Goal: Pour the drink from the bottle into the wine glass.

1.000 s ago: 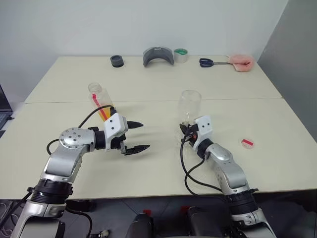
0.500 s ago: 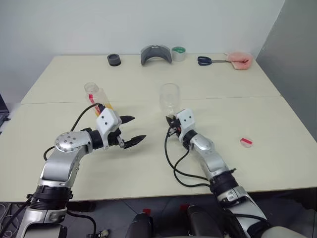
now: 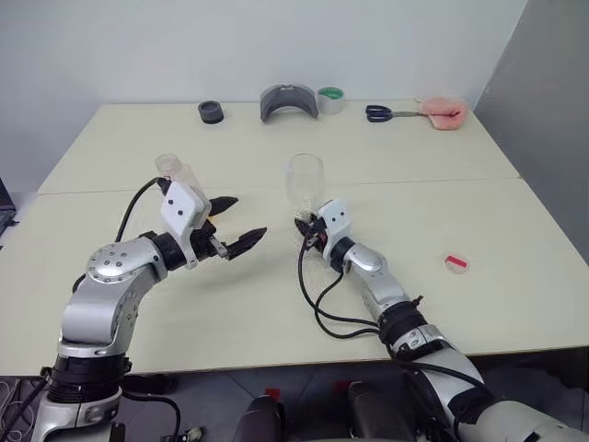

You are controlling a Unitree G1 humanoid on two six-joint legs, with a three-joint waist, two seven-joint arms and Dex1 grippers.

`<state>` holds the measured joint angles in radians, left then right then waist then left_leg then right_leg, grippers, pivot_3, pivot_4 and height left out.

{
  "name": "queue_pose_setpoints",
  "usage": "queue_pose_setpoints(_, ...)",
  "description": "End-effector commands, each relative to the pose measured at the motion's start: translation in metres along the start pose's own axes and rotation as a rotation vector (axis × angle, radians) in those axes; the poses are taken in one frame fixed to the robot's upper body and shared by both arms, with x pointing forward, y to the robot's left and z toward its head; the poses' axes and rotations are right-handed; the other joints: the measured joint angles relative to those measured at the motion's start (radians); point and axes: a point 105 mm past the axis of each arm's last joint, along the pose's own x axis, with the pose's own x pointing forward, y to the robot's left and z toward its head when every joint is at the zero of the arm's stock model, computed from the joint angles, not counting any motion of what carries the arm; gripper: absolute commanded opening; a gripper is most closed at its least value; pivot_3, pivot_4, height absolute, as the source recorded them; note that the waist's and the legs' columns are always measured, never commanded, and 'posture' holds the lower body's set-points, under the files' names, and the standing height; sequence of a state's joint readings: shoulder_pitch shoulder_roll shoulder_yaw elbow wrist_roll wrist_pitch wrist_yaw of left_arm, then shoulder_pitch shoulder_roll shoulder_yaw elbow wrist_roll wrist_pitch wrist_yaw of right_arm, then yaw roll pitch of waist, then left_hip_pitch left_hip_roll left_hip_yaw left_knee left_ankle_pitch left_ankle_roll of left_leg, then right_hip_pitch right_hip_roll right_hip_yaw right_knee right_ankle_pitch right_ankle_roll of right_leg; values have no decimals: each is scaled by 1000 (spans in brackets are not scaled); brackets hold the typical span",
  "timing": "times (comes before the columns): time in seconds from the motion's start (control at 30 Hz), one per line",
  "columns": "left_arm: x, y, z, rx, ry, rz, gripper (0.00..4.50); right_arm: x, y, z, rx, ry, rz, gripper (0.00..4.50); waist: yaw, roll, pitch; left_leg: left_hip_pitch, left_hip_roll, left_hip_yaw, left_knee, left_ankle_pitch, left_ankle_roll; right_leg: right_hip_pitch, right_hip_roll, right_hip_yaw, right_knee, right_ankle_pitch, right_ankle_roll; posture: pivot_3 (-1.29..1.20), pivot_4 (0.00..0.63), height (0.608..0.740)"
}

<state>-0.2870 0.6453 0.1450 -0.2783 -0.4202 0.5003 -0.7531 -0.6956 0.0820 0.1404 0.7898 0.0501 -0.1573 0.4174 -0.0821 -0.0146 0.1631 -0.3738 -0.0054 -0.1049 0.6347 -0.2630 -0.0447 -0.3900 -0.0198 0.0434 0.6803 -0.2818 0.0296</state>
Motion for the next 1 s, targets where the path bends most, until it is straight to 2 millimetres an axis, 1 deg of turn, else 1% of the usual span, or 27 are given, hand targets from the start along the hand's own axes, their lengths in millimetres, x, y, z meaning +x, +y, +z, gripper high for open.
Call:
queue_pose_setpoints(0.03,0,0,24,22,-80,23,4500,5,3,16,-14,-48,26,2887,1,0,0,0,0,0,0,0,0,0,0,0,0,0,0,0,150,740)
queue_pose_setpoints(0.17,0,-3,26,15,-84,22,4500,4,3,18,-18,-49,30,4311,1,0,0,0,0,0,0,0,0,0,0,0,0,0,0,0,150,740)
queue_pose_setpoints(0.2,0,-4,26,13,-84,21,4500,4,2,18,-19,-50,31,4472,1,0,0,0,0,0,0,0,0,0,0,0,0,0,0,0,150,740)
queue_pose_setpoints(0.5,0,-8,27,24,-92,23,4500,-2,-1,16,-24,-36,35,4472,1,0,0,0,0,0,0,0,0,0,0,0,0,0,0,0,150,740)
queue_pose_setpoints(0.7,-1,-9,27,17,-104,23,4500,-18,-9,12,-46,-6,34,4472,2,0,0,0,0,0,0,0,0,0,0,0,0,0,0,0,150,740)
queue_pose_setpoints(0.83,-5,-7,16,-4,-86,50,4500,-35,-6,5,-11,40,99,4472,2,0,0,0,0,0,0,0,0,0,0,0,-1,0,0,0,150,740)
queue_pose_setpoints(0.9,-7,-8,4,-39,-65,67,4500,-47,-7,3,-17,60,112,4472,2,0,0,0,0,0,0,0,0,0,0,0,-1,0,0,0,150,740)
queue_pose_setpoints(1.0,-13,-12,-20,-75,-22,117,4500,-68,-9,4,-51,84,113,4472,5,0,0,0,0,0,-1,0,0,0,-1,0,-1,0,0,0,150,740)
